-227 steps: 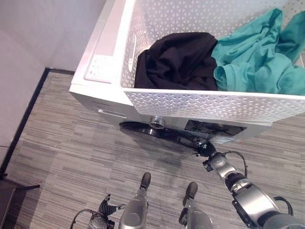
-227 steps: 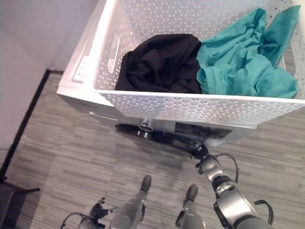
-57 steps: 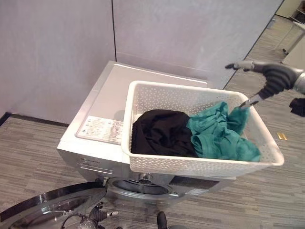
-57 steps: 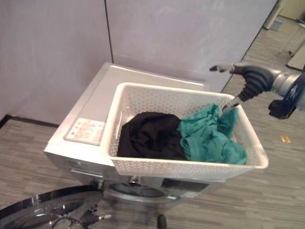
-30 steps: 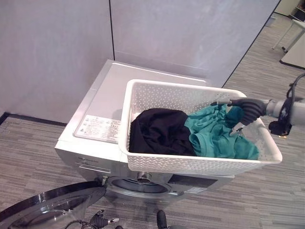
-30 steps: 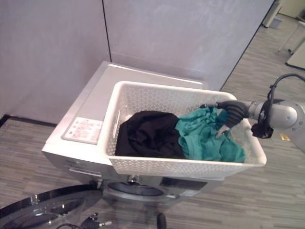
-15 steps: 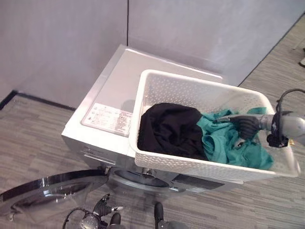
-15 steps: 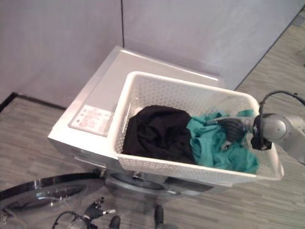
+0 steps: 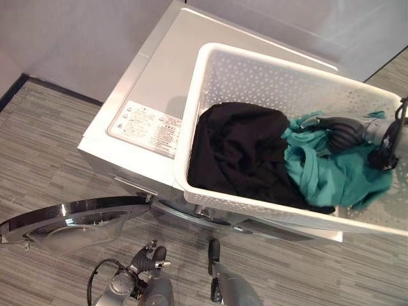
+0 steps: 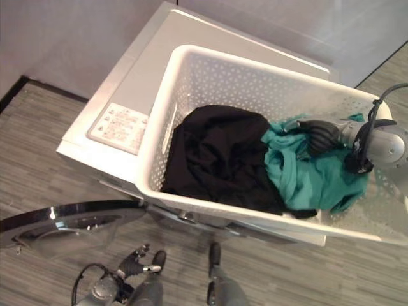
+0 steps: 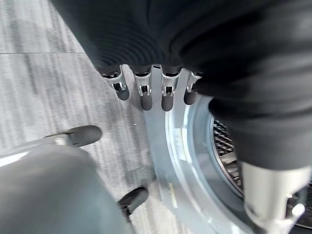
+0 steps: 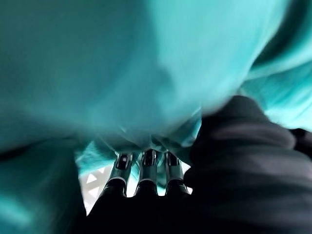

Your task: Grab the laundry basket,head to the washer,open it,put in the laundry and shut it.

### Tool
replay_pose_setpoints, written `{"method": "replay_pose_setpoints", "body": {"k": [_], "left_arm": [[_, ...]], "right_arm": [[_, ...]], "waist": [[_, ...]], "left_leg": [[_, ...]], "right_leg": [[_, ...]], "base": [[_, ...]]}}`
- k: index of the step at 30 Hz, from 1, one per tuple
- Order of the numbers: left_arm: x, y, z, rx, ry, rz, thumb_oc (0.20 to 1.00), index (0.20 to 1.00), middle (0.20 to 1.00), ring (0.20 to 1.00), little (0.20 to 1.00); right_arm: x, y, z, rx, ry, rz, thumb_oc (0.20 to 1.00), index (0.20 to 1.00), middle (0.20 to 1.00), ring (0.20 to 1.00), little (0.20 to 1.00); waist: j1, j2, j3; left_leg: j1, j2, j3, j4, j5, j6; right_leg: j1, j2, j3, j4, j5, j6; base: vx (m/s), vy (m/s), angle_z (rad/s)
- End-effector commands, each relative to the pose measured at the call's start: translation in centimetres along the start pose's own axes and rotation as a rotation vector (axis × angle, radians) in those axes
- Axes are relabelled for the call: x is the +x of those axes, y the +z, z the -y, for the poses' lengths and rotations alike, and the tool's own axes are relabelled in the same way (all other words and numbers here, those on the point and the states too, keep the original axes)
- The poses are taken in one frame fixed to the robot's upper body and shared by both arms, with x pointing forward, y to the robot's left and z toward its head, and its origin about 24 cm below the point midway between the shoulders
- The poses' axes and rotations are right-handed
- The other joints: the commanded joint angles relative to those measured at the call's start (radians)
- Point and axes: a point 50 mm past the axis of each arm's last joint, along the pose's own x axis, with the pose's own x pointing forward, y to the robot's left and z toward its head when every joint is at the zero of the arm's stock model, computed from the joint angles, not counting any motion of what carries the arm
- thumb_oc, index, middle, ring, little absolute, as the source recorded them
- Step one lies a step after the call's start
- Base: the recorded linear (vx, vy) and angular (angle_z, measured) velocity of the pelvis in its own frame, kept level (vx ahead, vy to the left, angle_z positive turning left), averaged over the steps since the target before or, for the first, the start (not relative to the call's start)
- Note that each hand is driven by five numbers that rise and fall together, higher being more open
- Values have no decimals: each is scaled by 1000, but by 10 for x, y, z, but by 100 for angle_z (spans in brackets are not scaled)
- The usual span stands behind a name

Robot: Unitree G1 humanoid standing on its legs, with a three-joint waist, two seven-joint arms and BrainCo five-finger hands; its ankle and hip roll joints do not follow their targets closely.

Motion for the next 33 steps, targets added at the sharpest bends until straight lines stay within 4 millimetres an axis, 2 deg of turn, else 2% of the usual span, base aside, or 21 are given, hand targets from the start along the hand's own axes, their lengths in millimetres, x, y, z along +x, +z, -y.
{"method": "replay_pose_setpoints", "body": {"k": [1, 3, 4, 5, 7, 8, 9, 10, 11, 12, 13, 14, 15, 16, 20, 21, 22, 26, 27, 28, 33], "left_arm": [[5, 13, -5, -8, 15, 52, 1000, 1000, 1000, 1000, 1000], [5, 13, -4, 3, 15, 52, 1000, 1000, 1000, 1000, 1000], [5, 14, -4, 3, 18, 54, 1000, 1000, 1000, 1000, 1000], [5, 14, -4, 4, 18, 55, 1000, 1000, 1000, 1000, 1000], [5, 13, -2, 7, 9, 53, 1000, 1000, 1000, 1000, 1000], [5, 12, 0, 7, 1, 47, 1000, 1000, 1000, 1000, 1000], [5, 12, 0, 8, 0, 47, 1000, 1000, 1000, 1000, 1000], [5, 10, 2, 8, -8, 38, 1000, 1000, 1000, 1000, 1000], [6, 9, 3, 14, -13, 31, 1000, 1000, 1000, 1000, 1000], [6, 9, 3, 13, -13, 31, 1000, 1000, 1000, 1000, 1000], [6, 8, 4, 20, -20, 24, 1000, 1000, 1000, 1000, 1000], [8, 6, 8, 32, -38, 11, 1000, 1000, 1000, 1000, 1000], [8, 5, 10, 33, -44, 5, 1000, 1000, 1000, 1000, 1000], [8, 5, 10, 32, -44, 5, 1000, 1000, 1000, 1000, 1000], [11, 3, 12, 41, -47, -11, 1000, 1000, 1000, 1000, 1000], [12, 4, 15, 62, -61, -8, 1000, 1000, 1000, 1000, 1000], [12, 5, 15, 60, -61, -7, 1000, 1000, 1000, 1000, 1000], [14, 6, 21, 117, -104, -6, 1000, 1000, 1000, 1000, 1000], [14, 7, 22, 115, -104, -5, 1000, 1000, 1000, 1000, 1000], [16, 7, 23, 130, -109, -6, 1000, 1000, 1000, 1000, 1000], [18, 9, 22, 143, -97, -8, 1000, 1000, 1000, 1000, 1000]], "right_arm": [[13, -10, -88, 32, 315, -53, 200, 200, 200, 200, 200], [13, -9, -73, 53, 208, -42, 200, 200, 200, 200, 200], [13, -8, -60, 86, 114, -26, 200, 200, 200, 200, 200], [12, -8, -60, 87, 114, -27, 200, 200, 200, 200, 200], [12, -8, -47, 129, 22, -10, 200, 200, 200, 200, 200], [11, -4, -30, 157, -71, 23, 200, 200, 200, 200, 200], [10, -4, -30, 157, -72, 22, 200, 200, 200, 200, 200], [7, -1, -9, 182, -184, 54, 200, 200, 200, 200, 200], [7, 1, -1, 195, -232, 75, 200, 200, 200, 200, 200], [7, 1, 0, 195, -232, 76, 200, 200, 200, 200, 200], [6, 3, 9, 202, -277, 89, 200, 200, 200, 200, 200], [1, 10, 33, 213, -381, 139, 200, 200, 200, 200, 200], [-2, 14, 43, 222, -426, 167, 200, 200, 200, 200, 200], [-2, 14, 44, 222, -426, 168, 200, 200, 200, 200, 200], [-16, 26, 80, 242, -601, 260, 200, 200, 200, 200, 200], [-24, 32, 95, 240, -651, 296, 200, 200, 200, 200, 200], [-24, 32, 96, 239, -651, 298, 200, 200, 200, 200, 200], [-37, 27, 136, 274, -844, 296, 200, 200, 200, 200, 200], [-36, 28, 137, 272, -843, 298, 200, 200, 200, 200, 200], [-41, 29, 150, 282, -917, 302, 200, 200, 200, 200, 200], [-48, 29, 176, 292, -1044, 280, 200, 200, 200, 200, 200]], "waist": [[41, 1, 7], [37, 6, -7], [32, 8, -19], [34, 8, -18], [32, 7, -32], [30, 6, -46], [31, 5, -45], [29, 3, -63], [29, 1, -73], [29, 1, -72], [29, 0, -80], [29, -5, -98], [26, -5, -107], [26, -4, -106], [23, -9, -141], [23, -12, -157], [23, -11, -156], [26, -16, -183], [24, -14, -183], [23, -12, -191], [21, -14, -203]], "left_leg": [[26, -9, -21, -37, -35, 45], [31, -12, -24, -39, -40, 49], [38, -12, -23, -39, -43, 51], [38, -12, -23, -39, -43, 51], [47, -12, -20, -39, -47, 53], [62, -11, -17, -38, -55, 56], [63, -11, -16, -39, -55, 56], [78, -12, -11, -36, -65, 59], [85, -11, -8, -34, -69, 61], [86, -11, -7, -34, -70, 61], [94, -11, -4, -32, -74, 62], [109, -12, 0, -28, -83, 66], [117, -13, 2, -28, -87, 67], [119, -12, 2, -28, -87, 67], [143, -15, 5, -28, -97, 71], [152, -17, 3, -28, -101, 72], [153, -17, 3, -28, -101, 72], [173, -21, 2, -31, -108, 74], [174, -21, 2, -31, -108, 74], [178, -22, 2, -32, -109, 75], [180, -31, 1, -29, -103, 75]], "right_leg": [[-49, -72, 14, 55, -30, 51], [-44, -73, 15, 52, -33, 51], [-39, -74, 19, 52, -34, 52], [-39, -74, 19, 52, -34, 52], [-34, -74, 22, 52, -36, 53], [-27, -72, 28, 52, -38, 54], [-26, -72, 28, 52, -38, 54], [-19, -70, 35, 55, -41, 54], [-14, -70, 37, 56, -42, 54], [-13, -70, 38, 56, -42, 54], [-8, -69, 41, 57, -43, 54], [1, -67, 50, 60, -45, 53], [7, -66, 52, 60, -47, 53], [8, -66, 52, 60, -47, 53], [24, -65, 59, 64, -54, 52], [33, -65, 60, 69, -60, 51], [34, -65, 60, 69, -60, 51], [52, -65, 58, 70, -64, 51], [53, -65, 58, 70, -64, 51], [58, -65, 59, 69, -64, 51], [59, -71, 63, 71, -56, 51]], "base": [[0, 0, 0], [0, 0, 0], [0, 0, 0], [0, 0, 0], [0, 0, 0], [0, 0, 0], [49, 23, -1], [50, 22, -2], [50, 22, -4], [30, 15, -5], [41, 22, -9], [57, 25, -11], [48, 18, -10], [29, 12, -10], [31, 22, -12], [35, 11, -10], [33, 11, -3], [0, 0, 0], [0, 0, 0], [0, 0, 0], [-22, 6, 0]]}}
